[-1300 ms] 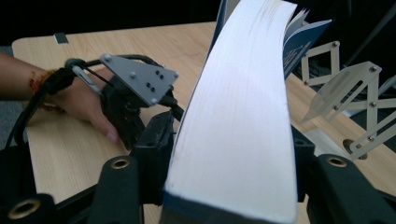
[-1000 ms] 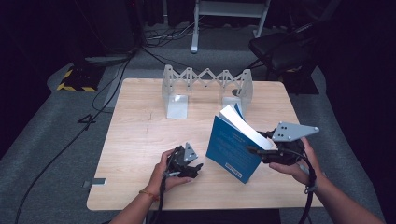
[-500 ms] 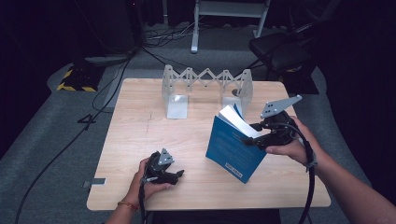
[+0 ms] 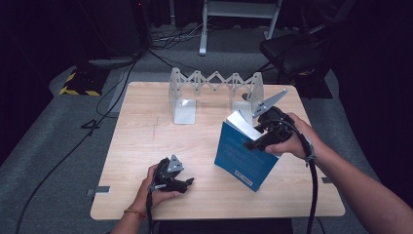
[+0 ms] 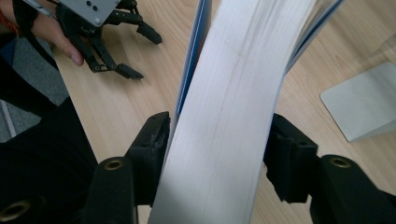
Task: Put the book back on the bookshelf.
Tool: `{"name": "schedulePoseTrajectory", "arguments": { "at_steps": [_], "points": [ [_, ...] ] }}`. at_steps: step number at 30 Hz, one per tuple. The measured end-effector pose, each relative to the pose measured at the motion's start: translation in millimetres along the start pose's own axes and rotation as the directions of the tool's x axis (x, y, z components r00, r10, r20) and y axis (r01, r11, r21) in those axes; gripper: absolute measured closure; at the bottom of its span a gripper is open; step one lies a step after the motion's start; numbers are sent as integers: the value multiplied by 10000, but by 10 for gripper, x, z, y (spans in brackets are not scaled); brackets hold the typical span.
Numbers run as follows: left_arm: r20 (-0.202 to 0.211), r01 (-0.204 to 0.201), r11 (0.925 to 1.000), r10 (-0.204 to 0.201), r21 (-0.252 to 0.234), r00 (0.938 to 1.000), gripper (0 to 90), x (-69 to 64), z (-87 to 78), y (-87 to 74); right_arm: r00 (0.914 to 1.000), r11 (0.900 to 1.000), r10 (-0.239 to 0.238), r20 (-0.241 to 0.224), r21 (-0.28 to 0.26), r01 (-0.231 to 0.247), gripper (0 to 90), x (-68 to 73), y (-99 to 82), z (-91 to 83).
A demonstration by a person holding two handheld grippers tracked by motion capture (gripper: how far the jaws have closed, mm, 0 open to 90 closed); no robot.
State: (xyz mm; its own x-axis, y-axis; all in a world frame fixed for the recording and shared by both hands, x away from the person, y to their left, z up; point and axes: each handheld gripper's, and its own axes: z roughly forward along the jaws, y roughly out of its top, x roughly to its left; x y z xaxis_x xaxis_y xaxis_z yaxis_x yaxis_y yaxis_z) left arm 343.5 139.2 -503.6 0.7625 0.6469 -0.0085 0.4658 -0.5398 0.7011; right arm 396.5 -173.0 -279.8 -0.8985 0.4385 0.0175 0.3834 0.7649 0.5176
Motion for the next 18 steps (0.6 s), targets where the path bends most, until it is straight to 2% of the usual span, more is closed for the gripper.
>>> {"name": "schedulePoseTrajectory", "arguments": {
  "at_steps": [2,7,11,18],
  "points": [
    [-2,-11,10000,11,-2,10000,252,2,0,0,9998,9996,-209,71,206,208,503,14,41,13],
    [30,-12,10000,12,-17,10000,252,0,3,2,9986,9981,-351,401,521,330,575,-4,109,24],
    [75,-99,10000,99,0,9999,251,-10,18,19,9992,9983,-298,259,508,285,576,-30,110,26],
    [109,-75,10000,75,-18,9999,251,-31,30,29,9983,9980,-551,166,313,546,600,-46,69,4]
  ]
}}
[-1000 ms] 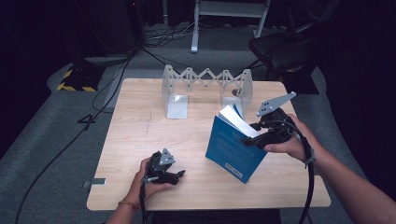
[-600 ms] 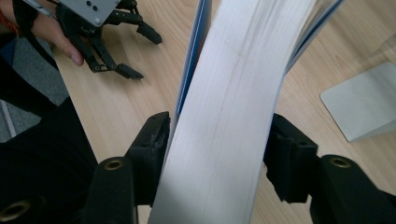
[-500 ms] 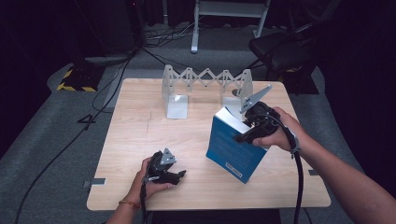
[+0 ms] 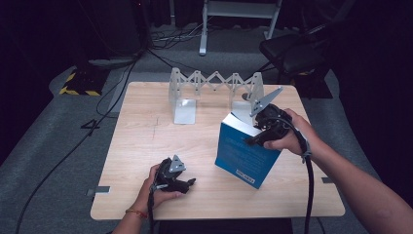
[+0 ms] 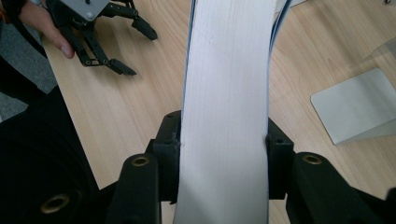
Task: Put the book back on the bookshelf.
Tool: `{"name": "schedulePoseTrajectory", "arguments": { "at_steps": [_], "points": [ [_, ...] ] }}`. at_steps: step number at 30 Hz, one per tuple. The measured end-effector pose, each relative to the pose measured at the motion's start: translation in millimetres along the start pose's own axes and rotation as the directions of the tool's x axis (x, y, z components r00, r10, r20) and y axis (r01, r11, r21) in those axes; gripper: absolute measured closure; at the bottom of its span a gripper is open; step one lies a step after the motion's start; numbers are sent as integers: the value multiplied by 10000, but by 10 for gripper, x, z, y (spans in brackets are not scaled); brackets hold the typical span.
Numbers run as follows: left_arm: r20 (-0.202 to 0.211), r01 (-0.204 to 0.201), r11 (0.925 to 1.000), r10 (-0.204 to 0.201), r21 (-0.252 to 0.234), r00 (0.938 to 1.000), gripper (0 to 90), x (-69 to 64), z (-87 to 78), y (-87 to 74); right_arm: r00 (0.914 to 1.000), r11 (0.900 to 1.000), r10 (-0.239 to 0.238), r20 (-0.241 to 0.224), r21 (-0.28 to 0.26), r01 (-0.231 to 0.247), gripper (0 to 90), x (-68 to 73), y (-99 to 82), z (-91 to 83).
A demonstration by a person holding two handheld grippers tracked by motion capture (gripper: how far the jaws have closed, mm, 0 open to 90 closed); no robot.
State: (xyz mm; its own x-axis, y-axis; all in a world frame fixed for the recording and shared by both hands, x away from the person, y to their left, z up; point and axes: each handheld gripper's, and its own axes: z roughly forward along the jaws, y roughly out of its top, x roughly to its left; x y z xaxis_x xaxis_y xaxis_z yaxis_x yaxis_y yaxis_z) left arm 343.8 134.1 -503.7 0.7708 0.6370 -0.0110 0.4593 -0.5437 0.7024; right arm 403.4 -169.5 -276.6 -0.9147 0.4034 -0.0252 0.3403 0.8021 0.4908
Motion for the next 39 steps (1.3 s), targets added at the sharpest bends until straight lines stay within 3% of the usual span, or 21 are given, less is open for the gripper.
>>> {"name": "schedulePoseTrajectory", "arguments": {
  "at_steps": [7,11,14,25,33,39],
  "points": [
    [17,-9,10000,9,6,10000,251,3,0,1,9992,9990,298,274,-328,-289,607,-95,-101,-44],
    [29,-21,10000,21,10,10000,251,5,0,1,9996,9993,193,192,-316,-186,608,-101,-94,-39],
    [35,-10,10000,10,5,10000,251,4,0,1,9991,9993,215,378,-299,-204,609,-114,-84,-38],
    [52,-47,10000,47,17,10000,251,5,-1,3,9933,9965,786,842,-348,-759,610,-351,-43,-16],
    [61,-93,10000,93,16,9999,251,6,0,4,9806,9874,1545,1204,-539,-1489,610,-607,-43,-11],
    [63,-94,10000,94,18,9999,251,6,-1,4,9605,9746,2189,1717,-862,-2067,610,-831,-28,-58]
  ]
}}
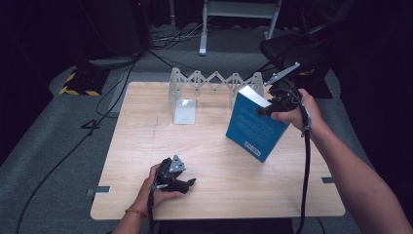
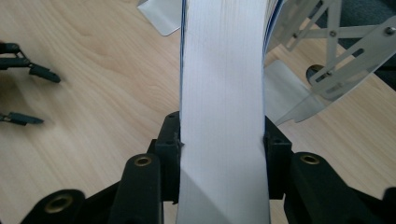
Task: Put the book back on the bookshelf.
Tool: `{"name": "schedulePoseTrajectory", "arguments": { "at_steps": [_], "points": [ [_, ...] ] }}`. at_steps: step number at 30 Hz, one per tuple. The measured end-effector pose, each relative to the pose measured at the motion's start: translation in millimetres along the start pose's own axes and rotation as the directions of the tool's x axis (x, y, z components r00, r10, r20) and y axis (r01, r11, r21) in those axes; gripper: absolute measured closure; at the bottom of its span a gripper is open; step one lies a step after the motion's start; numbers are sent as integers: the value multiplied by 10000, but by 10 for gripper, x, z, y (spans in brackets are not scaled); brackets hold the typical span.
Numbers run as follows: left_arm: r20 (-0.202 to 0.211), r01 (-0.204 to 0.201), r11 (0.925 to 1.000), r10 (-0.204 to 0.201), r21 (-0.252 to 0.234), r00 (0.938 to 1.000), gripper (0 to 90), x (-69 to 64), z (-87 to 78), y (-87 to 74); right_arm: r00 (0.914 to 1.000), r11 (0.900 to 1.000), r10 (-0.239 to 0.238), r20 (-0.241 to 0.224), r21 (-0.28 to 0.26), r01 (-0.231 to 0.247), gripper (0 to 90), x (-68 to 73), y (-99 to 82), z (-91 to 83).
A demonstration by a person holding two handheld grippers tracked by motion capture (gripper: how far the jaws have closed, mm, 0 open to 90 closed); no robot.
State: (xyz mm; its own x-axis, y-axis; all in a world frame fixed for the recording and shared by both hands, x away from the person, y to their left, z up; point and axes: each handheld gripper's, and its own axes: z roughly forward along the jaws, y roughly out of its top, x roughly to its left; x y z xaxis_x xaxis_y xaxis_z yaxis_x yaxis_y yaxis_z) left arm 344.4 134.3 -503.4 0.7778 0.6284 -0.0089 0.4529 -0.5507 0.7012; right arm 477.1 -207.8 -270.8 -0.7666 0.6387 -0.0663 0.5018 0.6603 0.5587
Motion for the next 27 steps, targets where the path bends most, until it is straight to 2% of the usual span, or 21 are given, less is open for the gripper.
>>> {"name": "schedulePoseTrajectory", "arguments": {
  "at_steps": [9,16,23,27],
  "points": [
    [61,-28,10000,28,-15,10000,251,2,4,2,9959,9977,681,602,-75,-678,610,-220,109,69],
    [72,-34,10000,34,-16,10000,250,3,5,3,9906,9956,913,1022,100,-928,610,-310,129,55],
    [71,-45,10000,45,-19,10000,250,4,6,4,9849,9913,1314,1125,-97,-1312,610,-407,171,128],
    [82,-24,10000,25,-19,10000,251,3,6,3,9782,9859,1671,1234,-272,-1650,610,-465,241,194]
  ]
}}
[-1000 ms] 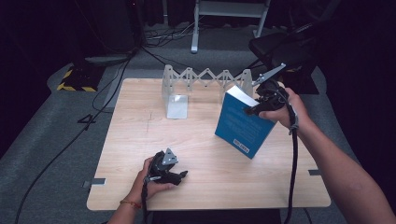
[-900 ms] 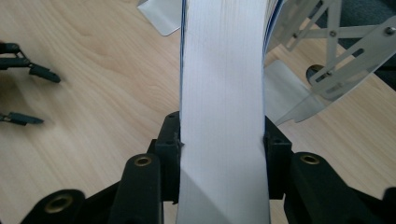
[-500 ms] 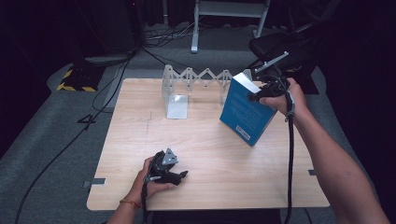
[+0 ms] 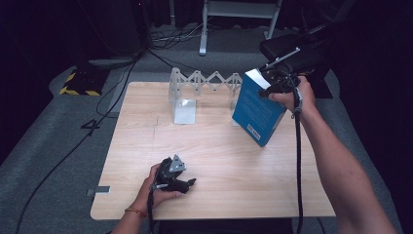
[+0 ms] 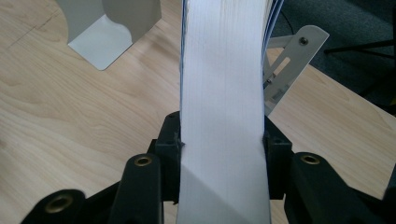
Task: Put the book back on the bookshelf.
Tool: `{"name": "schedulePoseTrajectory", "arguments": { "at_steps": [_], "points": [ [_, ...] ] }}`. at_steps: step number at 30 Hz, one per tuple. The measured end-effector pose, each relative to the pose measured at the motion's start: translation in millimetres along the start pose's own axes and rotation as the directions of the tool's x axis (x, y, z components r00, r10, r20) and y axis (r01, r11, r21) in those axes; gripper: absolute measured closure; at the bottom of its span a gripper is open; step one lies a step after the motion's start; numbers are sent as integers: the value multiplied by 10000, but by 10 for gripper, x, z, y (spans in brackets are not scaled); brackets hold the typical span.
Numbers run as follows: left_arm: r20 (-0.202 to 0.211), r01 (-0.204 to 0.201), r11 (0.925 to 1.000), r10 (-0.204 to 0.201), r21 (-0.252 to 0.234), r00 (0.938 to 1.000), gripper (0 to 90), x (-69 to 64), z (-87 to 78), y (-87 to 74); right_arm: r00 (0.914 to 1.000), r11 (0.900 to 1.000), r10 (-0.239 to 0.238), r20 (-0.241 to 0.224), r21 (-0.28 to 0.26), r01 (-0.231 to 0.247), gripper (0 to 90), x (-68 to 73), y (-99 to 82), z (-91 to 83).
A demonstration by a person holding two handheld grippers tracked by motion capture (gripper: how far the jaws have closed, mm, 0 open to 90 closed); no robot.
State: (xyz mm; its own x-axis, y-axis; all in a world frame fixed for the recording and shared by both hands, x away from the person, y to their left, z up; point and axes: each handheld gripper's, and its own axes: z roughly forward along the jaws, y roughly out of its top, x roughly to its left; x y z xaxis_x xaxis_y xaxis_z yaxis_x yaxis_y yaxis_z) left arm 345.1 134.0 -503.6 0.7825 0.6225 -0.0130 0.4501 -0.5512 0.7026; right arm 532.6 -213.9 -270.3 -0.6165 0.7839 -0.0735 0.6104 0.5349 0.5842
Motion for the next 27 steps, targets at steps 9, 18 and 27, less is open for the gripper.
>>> {"name": "schedulePoseTrajectory", "arguments": {
  "at_steps": [9,18,27],
  "points": [
    [24,15,10000,-15,3,10000,251,2,0,1,9992,9996,282,271,31,-283,610,-81,196,192],
    [84,-76,10000,76,15,9999,251,1,1,2,9984,9986,532,195,-43,-532,609,-159,348,359],
    [84,-100,9999,100,11,9999,253,1,0,3,9957,9963,853,354,-97,-850,609,-208,439,432]
  ]
}}
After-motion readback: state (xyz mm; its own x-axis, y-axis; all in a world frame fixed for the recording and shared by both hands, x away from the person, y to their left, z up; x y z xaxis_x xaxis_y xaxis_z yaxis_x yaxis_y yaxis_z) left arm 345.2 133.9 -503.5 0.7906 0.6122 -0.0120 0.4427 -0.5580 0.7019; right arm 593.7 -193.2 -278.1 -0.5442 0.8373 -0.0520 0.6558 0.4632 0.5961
